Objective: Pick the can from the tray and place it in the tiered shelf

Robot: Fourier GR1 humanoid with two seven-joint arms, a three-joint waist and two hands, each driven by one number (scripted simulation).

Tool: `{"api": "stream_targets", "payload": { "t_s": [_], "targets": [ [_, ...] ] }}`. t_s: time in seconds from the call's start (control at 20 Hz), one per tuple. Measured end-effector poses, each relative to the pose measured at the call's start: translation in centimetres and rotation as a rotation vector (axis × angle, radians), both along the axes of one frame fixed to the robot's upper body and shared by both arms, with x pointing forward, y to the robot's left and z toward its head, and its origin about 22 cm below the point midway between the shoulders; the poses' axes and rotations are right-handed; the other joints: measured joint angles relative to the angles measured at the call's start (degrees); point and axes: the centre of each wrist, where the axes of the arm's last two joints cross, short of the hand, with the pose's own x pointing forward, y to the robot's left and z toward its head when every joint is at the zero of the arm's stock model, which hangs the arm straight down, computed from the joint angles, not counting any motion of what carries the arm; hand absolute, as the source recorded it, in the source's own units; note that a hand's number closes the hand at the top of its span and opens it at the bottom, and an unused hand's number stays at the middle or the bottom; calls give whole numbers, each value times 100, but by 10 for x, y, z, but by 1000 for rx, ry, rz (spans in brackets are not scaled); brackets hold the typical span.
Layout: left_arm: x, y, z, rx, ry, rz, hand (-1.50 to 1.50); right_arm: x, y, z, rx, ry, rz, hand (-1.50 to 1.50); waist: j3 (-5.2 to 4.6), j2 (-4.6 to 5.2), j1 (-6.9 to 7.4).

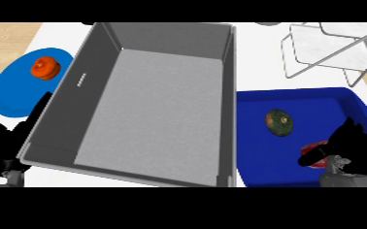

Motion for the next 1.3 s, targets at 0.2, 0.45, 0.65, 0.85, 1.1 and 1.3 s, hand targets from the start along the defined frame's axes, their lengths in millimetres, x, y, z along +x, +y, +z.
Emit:
{"api": "stream_targets", "payload": {
  "t_s": [0.2,0.45,0.65,0.85,1.1,1.3],
  "targets": [
    [-4,-3,-1,1,0,0,0,-7,-4,-4,-4,16,-2,-150,5,2,11],
    [-3,-4,-1,1,3,0,0,-12,-5,-11,-6,37,-3,-150,6,6,15],
    [-3,-5,-1,4,-4,1,0,-17,-15,-20,-2,64,-22,-150,5,6,16],
    [-5,-6,-2,1,-2,2,0,-13,-18,-27,17,72,-47,150,-14,-8,29],
    [1,-7,1,7,-7,7,0,-13,-14,-34,48,65,-43,150,-21,-22,27],
    [0,-4,5,0,-3,1,0,-14,-14,-35,15,75,-26,150,-21,-19,26]
  ]
}}
